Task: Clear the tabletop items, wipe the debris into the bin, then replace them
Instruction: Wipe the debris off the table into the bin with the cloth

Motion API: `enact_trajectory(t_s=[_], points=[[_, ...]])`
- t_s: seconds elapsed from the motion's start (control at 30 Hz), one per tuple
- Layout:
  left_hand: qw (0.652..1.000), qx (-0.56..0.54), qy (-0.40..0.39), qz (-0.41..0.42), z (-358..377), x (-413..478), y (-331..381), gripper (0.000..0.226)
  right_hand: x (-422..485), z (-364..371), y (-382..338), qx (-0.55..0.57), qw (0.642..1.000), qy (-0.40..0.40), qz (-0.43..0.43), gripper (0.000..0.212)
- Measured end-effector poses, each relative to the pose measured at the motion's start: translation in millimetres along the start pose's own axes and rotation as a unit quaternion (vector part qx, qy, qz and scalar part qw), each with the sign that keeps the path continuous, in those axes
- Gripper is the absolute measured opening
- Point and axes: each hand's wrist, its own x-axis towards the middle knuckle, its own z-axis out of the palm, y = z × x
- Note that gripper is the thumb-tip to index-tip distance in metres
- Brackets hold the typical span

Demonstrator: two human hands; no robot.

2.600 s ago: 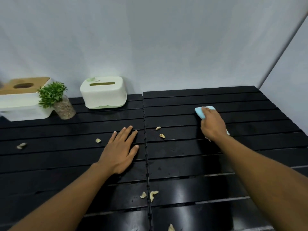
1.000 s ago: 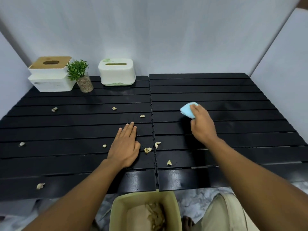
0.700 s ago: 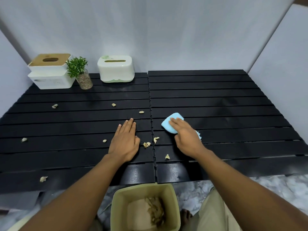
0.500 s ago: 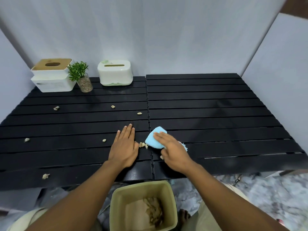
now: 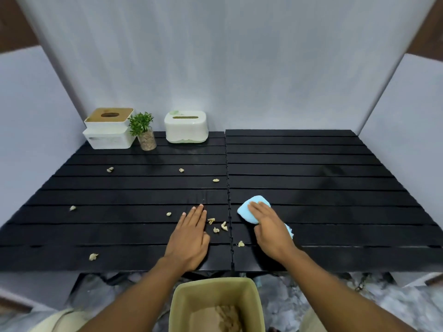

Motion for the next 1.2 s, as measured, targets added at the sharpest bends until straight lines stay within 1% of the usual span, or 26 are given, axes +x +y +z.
enact_trajectory(t_s=[0.13, 0.27, 0.33, 0.4, 0.53, 0.63, 0.7, 0.77, 0.8, 0.87, 0.97, 1.0, 1.03, 1.07, 1.13, 1.17, 1.2], points=[[1.0, -0.004, 0.008, 0.007, -9, 12, -11, 0.084, 31, -11, 0, 0.04, 0.997, 0.066, 0.02, 0.058], [1.0, -0.021, 0.016, 0.004, -15, 52, -34, 0.084, 95, -23, 5, 0.076, 0.985, 0.147, 0.048, 0.058], [1.0, -0.012, 0.016, 0.005, -19, 75, -43, 0.085, 131, -33, 11, 0.062, 0.978, 0.19, 0.064, 0.057], [1.0, 0.0, 0.02, 0.008, -21, 100, -52, 0.086, 164, -39, 19, 0.033, 0.977, 0.201, 0.064, 0.056], [0.999, 0.017, 0.019, 0.03, -16, 145, -67, 0.082, 221, -30, 33, -0.023, 0.985, 0.164, 0.041, 0.054], [0.999, 0.004, 0.015, 0.043, -9, 169, -69, 0.073, 253, -12, 46, -0.071, 0.992, 0.105, 0.02, 0.051], [0.999, 0.003, 0.019, 0.045, -4, 178, -70, 0.074, 266, 1, 52, -0.127, 0.99, 0.063, 0.006, 0.046], [0.999, 0.008, 0.021, 0.049, 0, 180, -71, 0.077, 271, 10, 52, -0.155, 0.986, 0.058, 0.008, 0.048], [0.999, 0.008, 0.02, 0.05, 0, 180, -71, 0.078, 270, 13, 49, -0.152, 0.986, 0.062, 0.002, 0.049], [0.998, 0.005, 0.02, 0.053, 0, 180, -70, 0.079, 260, 16, 36, -0.122, 0.99, 0.05, -0.042, 0.05], [0.998, 0.0, 0.018, 0.056, -2, 183, -70, 0.082, 237, 18, 13, -0.056, 0.988, -0.018, -0.141, 0.055], [0.998, -0.005, 0.017, 0.057, -3, 185, -70, 0.083, 230, 19, 10, -0.032, 0.987, -0.03, -0.152, 0.056], [0.998, -0.011, 0.016, 0.057, -3, 188, -70, 0.084, 226, 18, 10, -0.005, 0.989, -0.023, -0.146, 0.056], [0.998, -0.015, 0.015, 0.055, -3, 191, -70, 0.084, 227, 13, 11, 0.027, 0.992, 0.008, -0.119, 0.055], [0.999, -0.02, 0.014, 0.043, -5, 200, -73, 0.078, 237, -2, 21, 0.075, 0.991, 0.107, -0.03, 0.052], [0.999, -0.023, 0.013, 0.032, -6, 203, -73, 0.074, 244, -9, 30, 0.063, 0.987, 0.144, 0.012, 0.051], [0.999, -0.026, 0.013, 0.021, -6, 205, -74, 0.072, 251, -16, 39, 0.025, 0.986, 0.159, 0.043, 0.051]])
